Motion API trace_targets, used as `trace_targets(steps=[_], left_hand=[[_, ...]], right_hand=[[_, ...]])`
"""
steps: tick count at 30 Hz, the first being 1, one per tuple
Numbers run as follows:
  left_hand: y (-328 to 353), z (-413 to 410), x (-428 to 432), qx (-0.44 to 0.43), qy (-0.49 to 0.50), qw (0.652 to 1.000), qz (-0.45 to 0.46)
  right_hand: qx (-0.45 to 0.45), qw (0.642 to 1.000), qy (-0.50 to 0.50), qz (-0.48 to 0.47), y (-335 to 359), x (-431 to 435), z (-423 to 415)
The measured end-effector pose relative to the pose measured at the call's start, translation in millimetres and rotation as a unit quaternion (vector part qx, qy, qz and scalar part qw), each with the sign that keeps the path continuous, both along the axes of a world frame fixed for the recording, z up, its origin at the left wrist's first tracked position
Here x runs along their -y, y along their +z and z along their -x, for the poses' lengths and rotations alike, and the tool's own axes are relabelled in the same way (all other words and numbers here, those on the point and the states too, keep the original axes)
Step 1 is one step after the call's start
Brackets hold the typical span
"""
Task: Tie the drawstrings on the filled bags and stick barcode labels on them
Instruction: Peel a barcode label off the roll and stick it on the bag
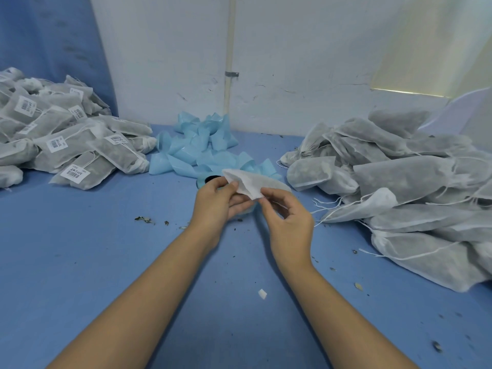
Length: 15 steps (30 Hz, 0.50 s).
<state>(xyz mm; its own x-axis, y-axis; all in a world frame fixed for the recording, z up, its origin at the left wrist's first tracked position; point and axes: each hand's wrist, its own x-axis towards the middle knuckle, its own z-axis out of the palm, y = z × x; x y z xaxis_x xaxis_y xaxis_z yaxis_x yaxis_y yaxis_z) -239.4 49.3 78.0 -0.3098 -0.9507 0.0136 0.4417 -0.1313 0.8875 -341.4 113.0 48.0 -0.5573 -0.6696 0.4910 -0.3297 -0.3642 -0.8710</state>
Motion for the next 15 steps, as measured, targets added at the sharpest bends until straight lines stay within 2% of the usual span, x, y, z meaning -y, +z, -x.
trace_targets(steps=[2, 4, 9, 15], left_hand=[[1.9, -0.5, 0.0, -0.035, -0.011, 0.999, -0.001], [3.3, -0.8, -0.4, -0.029, -0.003, 1.0, 0.011], [2.1, -3.1, 0.4, 0.072, 0.077, 0.994, 0.023], [-2.3, -0.1, -2.6, 0.128, 0.054, 0.99, 0.022]], right_hand=[[-0.002, 1.0, -0.018, -0.002, 1.1, 0.6, 1.7], [0.04, 0.999, -0.02, -0.015, 2.3, 2.2, 3.0], [0.122, 0.992, -0.034, -0.019, 1.4, 6.2, 6.3], [0.145, 0.989, -0.029, -0.026, 2.3, 7.6, 6.1]])
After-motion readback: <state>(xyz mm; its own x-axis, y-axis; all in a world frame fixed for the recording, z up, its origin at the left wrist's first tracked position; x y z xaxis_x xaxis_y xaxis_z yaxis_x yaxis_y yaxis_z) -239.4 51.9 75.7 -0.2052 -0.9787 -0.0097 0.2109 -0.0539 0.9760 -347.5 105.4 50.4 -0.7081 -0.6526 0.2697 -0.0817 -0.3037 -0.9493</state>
